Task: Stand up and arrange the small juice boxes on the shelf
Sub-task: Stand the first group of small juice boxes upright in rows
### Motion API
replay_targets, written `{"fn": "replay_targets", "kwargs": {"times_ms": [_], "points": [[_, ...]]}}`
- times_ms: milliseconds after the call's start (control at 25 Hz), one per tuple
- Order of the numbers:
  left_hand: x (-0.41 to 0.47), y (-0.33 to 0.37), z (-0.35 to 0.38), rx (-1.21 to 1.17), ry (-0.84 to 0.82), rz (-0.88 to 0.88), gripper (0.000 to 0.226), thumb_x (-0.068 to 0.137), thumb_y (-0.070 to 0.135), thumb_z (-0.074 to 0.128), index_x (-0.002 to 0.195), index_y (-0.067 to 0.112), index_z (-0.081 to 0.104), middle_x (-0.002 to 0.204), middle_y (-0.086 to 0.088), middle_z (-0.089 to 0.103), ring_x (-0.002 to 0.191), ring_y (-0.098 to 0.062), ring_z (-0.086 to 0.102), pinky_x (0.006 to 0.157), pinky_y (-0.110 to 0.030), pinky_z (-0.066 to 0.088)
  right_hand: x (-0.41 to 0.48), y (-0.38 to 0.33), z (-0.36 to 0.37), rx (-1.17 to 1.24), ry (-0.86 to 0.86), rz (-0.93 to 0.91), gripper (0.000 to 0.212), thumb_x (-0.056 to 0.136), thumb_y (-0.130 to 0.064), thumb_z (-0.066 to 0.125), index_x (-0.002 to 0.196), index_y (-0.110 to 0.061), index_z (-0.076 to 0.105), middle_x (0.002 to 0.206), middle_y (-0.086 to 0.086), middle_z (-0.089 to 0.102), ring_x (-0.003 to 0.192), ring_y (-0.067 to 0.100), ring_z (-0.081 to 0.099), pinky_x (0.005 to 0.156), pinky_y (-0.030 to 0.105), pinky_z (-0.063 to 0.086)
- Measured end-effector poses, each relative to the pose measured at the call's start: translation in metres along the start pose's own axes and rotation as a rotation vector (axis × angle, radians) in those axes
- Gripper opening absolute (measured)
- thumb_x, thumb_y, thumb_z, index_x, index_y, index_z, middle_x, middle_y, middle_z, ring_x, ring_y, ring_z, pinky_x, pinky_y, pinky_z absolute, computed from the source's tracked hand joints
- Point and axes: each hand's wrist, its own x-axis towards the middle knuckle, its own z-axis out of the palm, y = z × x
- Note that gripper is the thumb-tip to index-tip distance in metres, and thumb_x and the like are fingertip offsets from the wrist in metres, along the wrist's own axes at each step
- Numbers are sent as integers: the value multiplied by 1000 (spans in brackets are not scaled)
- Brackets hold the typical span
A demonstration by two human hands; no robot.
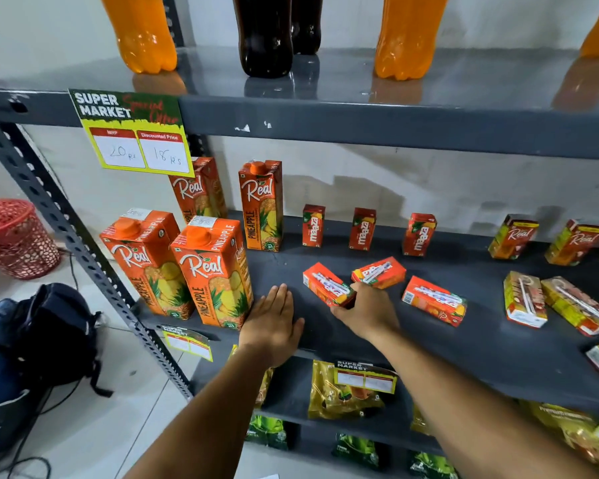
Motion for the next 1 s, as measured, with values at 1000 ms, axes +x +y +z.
{"fn": "replay_targets", "kwargs": {"times_ms": [1000], "points": [[-4, 5, -5, -6, 33, -25, 68, 98, 49, 20, 152, 10, 6, 163, -5, 3, 149, -19, 1, 117, -32, -1, 53, -91, -80, -972, -201, -843, 46, 77, -42, 69, 117, -20, 59, 110, 5, 67, 92, 24, 59, 74, 38, 51]]}}
